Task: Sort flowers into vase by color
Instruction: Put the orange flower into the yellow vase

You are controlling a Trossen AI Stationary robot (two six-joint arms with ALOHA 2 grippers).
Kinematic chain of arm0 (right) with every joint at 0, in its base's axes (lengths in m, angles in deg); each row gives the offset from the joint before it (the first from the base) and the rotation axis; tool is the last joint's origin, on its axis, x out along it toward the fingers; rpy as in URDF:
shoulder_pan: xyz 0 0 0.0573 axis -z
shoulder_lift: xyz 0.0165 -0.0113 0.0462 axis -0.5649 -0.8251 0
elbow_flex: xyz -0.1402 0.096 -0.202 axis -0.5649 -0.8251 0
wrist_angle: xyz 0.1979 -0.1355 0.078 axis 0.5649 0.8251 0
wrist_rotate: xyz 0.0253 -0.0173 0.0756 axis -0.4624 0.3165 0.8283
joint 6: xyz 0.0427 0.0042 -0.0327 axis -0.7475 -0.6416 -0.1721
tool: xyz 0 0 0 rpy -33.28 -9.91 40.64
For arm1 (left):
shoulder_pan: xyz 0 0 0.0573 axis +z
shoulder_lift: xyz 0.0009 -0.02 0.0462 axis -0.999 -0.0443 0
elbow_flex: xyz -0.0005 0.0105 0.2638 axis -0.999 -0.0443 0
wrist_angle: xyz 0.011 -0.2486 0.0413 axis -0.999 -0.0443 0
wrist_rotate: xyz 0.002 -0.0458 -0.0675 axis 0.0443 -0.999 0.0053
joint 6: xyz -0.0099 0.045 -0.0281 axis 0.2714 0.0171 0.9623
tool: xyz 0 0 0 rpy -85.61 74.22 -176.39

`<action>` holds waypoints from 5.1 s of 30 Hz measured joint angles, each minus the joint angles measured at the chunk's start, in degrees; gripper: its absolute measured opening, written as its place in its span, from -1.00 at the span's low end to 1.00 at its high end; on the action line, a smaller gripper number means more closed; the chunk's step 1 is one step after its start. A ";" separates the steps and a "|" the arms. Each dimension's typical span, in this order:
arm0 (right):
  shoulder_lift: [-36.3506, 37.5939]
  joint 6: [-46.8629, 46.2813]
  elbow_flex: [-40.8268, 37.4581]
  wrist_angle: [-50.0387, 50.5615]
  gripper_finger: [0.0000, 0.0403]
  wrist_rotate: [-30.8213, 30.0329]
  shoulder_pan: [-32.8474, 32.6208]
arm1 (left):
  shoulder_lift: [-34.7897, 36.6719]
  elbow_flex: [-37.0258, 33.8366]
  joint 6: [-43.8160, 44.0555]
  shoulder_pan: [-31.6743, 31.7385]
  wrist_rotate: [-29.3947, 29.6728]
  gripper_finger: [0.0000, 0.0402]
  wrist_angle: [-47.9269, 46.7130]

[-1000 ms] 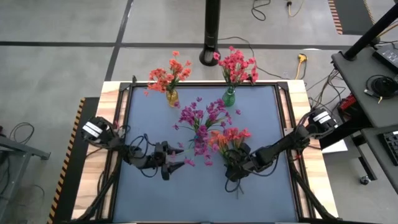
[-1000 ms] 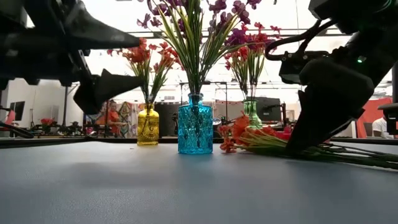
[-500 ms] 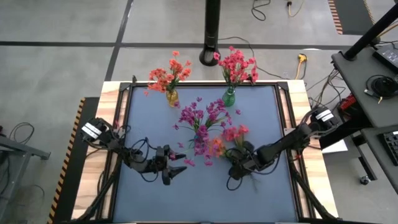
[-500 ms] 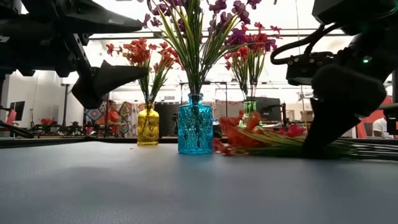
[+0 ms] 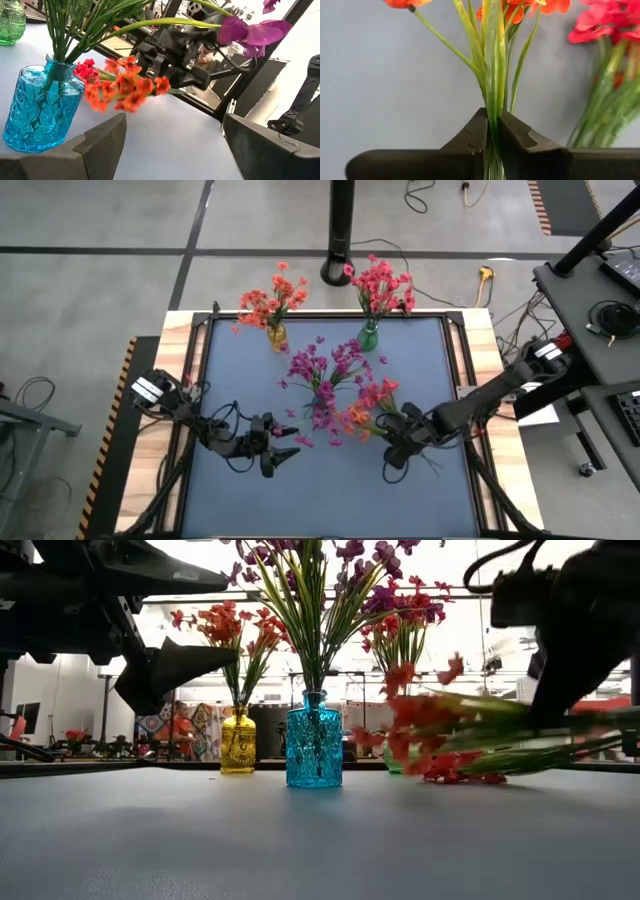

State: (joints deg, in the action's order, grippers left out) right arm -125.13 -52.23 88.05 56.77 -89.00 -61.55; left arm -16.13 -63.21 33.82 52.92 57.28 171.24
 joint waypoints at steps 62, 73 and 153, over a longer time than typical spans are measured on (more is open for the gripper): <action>-5.81 66.44 8.39 -71.43 -0.86 -3.70 -13.05 | 5.33 36.64 -48.65 -3.71 -1.84 0.57 -31.08; -16.75 76.58 23.29 -71.11 -0.86 -2.17 -13.00 | -0.57 44.21 -48.48 -2.48 -8.45 0.57 -35.26; 0.83 55.11 31.39 -15.95 0.01 -15.92 6.54 | 61.60 9.20 -47.60 41.37 -27.81 -1.00 -64.98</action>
State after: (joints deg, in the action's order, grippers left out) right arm -124.30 2.88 119.44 40.82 -104.92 -55.01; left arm 45.46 -54.01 -13.78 94.29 29.47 106.26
